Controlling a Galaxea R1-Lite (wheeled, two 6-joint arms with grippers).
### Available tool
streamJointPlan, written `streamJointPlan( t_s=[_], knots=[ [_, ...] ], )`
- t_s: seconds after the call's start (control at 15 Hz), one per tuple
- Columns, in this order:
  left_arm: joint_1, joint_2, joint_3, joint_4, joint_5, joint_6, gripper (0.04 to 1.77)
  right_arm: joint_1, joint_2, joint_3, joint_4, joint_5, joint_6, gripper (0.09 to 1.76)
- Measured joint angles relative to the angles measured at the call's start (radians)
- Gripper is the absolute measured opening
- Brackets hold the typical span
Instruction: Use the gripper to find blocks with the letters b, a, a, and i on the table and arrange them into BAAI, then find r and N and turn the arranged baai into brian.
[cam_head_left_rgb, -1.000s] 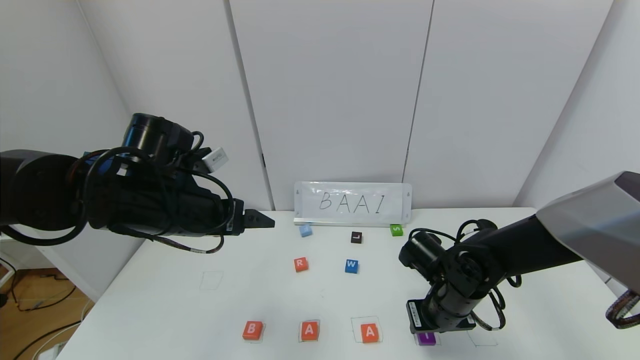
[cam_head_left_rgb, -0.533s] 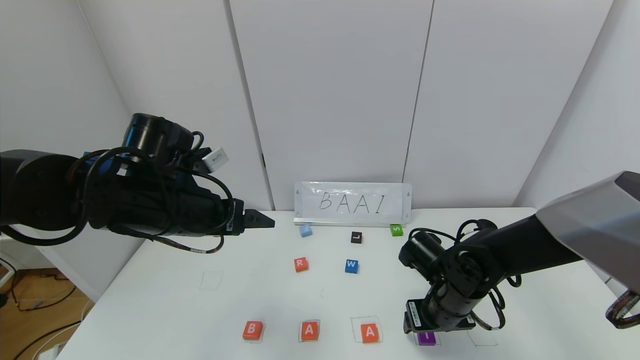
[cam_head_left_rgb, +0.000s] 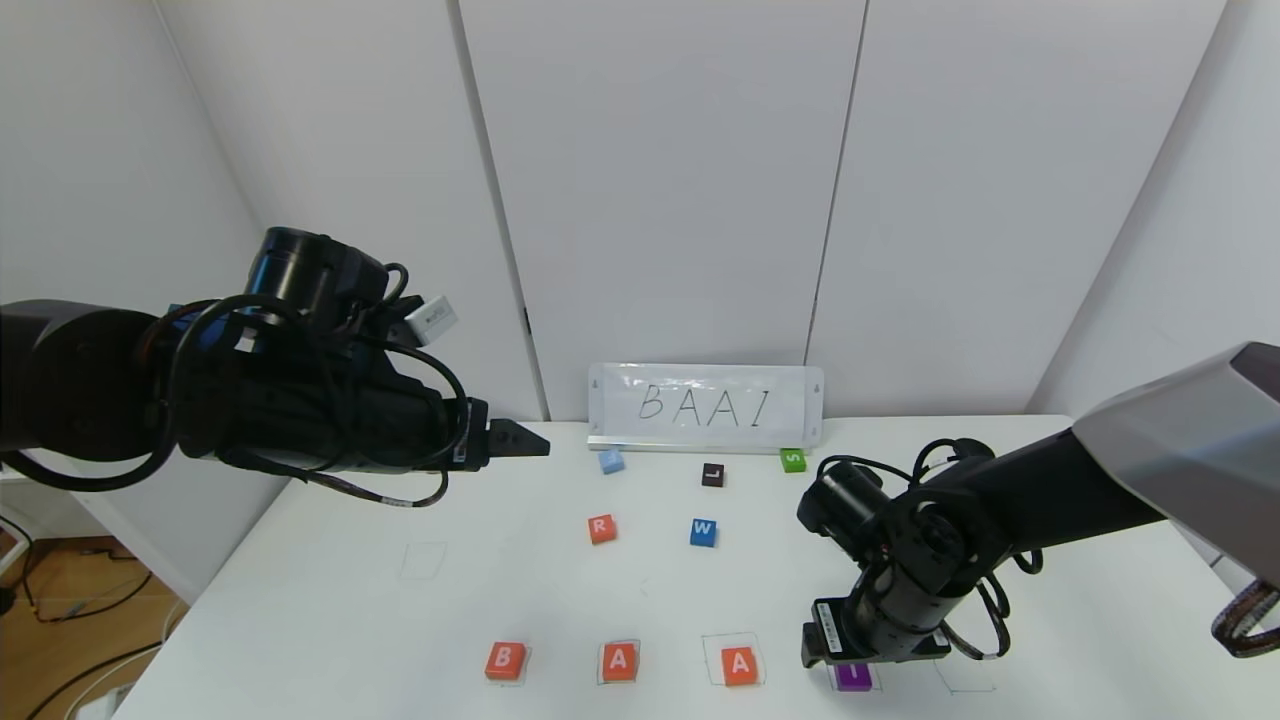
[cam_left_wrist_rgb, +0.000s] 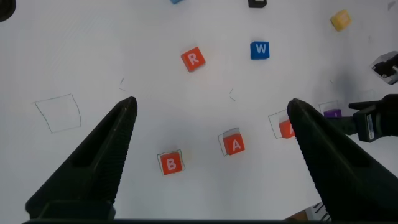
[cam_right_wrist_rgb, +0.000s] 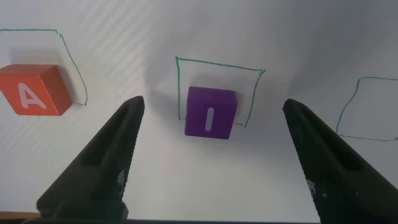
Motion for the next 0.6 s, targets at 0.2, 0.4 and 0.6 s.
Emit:
streamJointPlan(
  t_s=[0.2,0.4,0.6],
  knots=[
    [0.0,0.002,0.0,0.001,0.0,0.0,1.72,-0.002,0.0,-0.003,0.001,0.001,0.0,1.64],
    [0.0,0.002,0.0,0.0,0.001,0.0,1.72,-0.003,0.0,-0.003,0.001,0.001,-0.009,1.66],
    [0.0,0.002,0.0,0.0,0.002,0.0,1.72,-0.009,-0.006,-0.005,0.0,0.007,-0.01,1.68]
  ],
)
